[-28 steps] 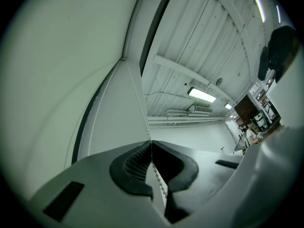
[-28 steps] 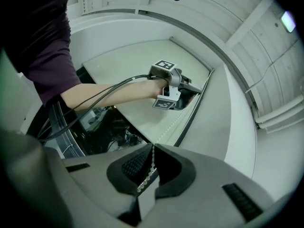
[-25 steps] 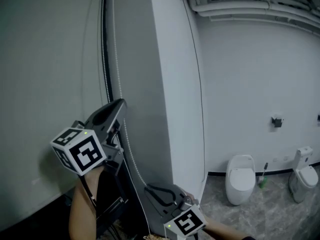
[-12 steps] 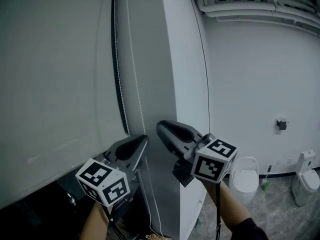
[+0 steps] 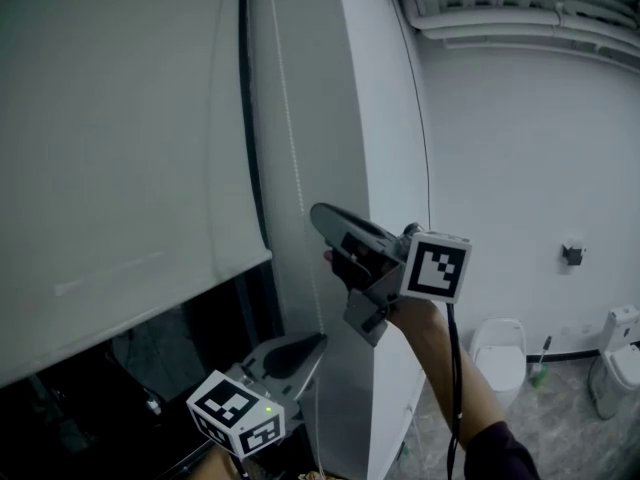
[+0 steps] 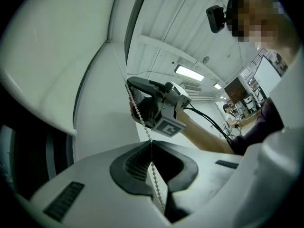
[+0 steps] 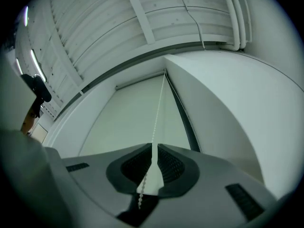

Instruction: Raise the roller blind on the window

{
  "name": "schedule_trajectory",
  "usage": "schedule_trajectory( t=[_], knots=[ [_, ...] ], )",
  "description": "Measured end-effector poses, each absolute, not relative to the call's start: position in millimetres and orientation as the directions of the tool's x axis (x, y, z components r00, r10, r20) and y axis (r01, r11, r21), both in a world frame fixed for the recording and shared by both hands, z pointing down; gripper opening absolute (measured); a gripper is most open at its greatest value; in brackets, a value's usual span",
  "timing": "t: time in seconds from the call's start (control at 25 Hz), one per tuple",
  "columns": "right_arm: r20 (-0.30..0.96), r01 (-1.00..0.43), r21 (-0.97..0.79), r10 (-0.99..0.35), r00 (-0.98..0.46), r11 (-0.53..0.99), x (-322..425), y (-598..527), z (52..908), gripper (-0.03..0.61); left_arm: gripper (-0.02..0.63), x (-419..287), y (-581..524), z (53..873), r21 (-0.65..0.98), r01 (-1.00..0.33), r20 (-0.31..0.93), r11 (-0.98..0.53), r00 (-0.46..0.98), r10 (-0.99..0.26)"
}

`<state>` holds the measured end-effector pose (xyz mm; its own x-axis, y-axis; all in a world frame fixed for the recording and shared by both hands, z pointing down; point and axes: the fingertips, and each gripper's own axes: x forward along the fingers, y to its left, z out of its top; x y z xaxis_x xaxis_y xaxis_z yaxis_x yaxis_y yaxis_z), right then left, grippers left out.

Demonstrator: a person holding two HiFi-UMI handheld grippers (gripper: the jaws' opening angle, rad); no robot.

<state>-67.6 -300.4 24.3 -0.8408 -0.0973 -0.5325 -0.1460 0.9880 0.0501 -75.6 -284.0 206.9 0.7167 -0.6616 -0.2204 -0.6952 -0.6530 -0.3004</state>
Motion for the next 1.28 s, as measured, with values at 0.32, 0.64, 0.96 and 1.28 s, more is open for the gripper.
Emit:
schedule_trajectory(
  t=[0.32,0.64,0.96,1.28],
  knots=[
    [-0.511,-0.152,0.096,-0.082,-0.856,0.984,-85,-293,17,0.021,0.015,-77,-276,215,-0.296,-0.68,-0.22,-0.671,0.732,-0.645],
    [-0.515,-0.204,0.104,-0.122,-0.848,0.973,-90,-296,13,0.051,0.015,-78,-272,216,-0.298,-0.682,-0.233,-0.668,0.73,-0.642],
    [-0.505,-0.206,0.073,-0.142,-0.852,0.976,-89,-297,20,0.017,0.015,-81,-275,219,-0.279,-0.68,-0.233,-0.678,0.733,-0.639],
    [-0.473,-0.239,0.038,-0.193,-0.86,0.97,-85,-306,51,0.017,0.017,-87,-287,246,-0.251,-0.655,-0.157,-0.713,0.754,-0.638]
  ],
)
